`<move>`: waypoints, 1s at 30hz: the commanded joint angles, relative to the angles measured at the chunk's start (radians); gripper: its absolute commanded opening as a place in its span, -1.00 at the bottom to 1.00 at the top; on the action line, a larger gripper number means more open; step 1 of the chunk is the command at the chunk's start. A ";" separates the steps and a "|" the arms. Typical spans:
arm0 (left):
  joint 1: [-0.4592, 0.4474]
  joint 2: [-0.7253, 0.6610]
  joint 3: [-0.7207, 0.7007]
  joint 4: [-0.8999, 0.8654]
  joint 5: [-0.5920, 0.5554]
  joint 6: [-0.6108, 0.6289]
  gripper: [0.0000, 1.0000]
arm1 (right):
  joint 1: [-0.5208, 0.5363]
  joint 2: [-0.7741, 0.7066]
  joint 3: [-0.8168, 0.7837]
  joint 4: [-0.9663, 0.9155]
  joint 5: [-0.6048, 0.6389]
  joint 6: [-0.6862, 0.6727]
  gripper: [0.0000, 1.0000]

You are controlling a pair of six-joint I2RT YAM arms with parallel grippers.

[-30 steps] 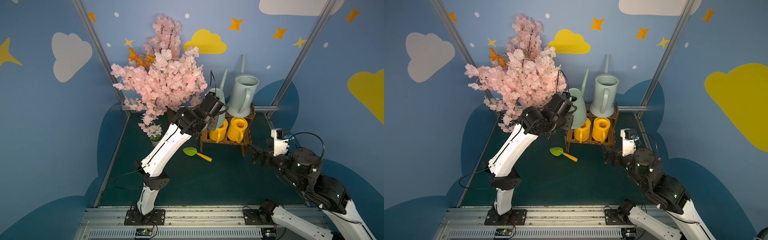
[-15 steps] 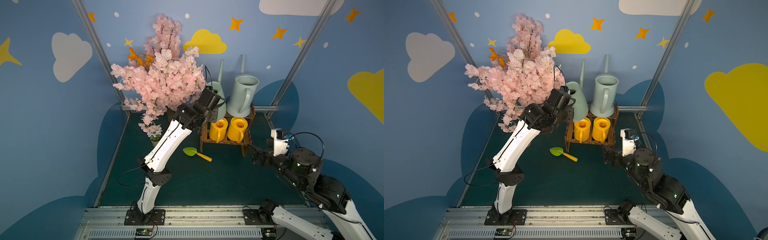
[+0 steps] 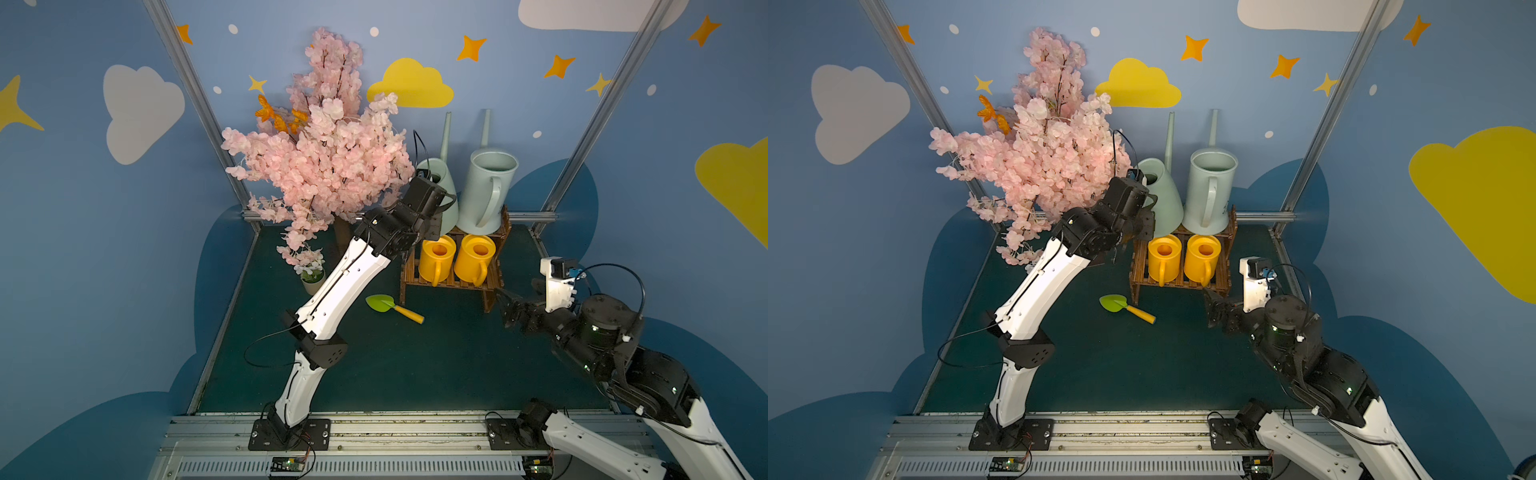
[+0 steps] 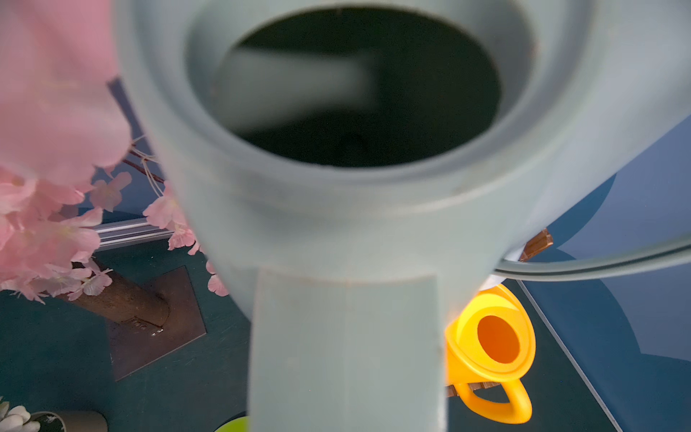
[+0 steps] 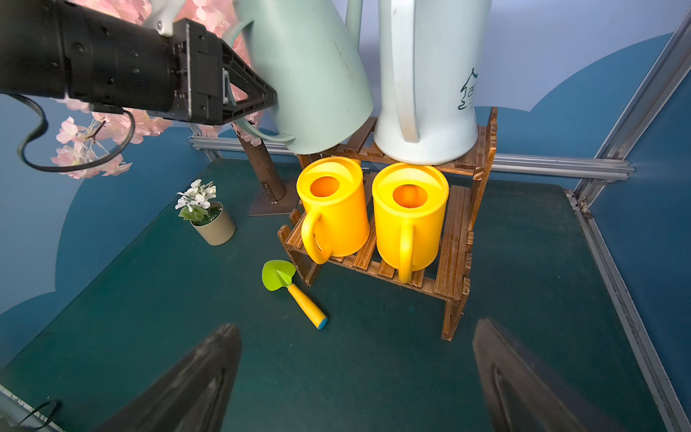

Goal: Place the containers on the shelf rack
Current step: 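Place the container on the shelf.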

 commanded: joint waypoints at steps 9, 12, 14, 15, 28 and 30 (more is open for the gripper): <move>0.010 0.038 0.030 0.132 -0.069 0.032 -0.96 | -0.003 -0.006 -0.004 -0.012 0.018 0.009 0.96; 0.011 0.048 0.028 0.133 -0.080 0.032 -0.96 | -0.002 -0.013 -0.008 -0.013 0.019 0.009 0.96; 0.011 0.052 0.028 0.132 -0.090 0.035 -0.95 | -0.003 -0.016 -0.009 -0.013 0.021 0.009 0.96; 0.011 0.054 0.028 0.132 -0.098 0.040 -0.95 | -0.003 -0.018 -0.011 -0.013 0.022 0.011 0.96; -0.010 0.106 0.028 0.118 -0.148 0.079 -0.96 | -0.002 -0.031 -0.023 -0.012 0.024 0.018 0.96; -0.013 0.109 0.027 0.114 -0.156 0.079 -0.96 | -0.002 -0.033 -0.025 -0.012 0.025 0.018 0.96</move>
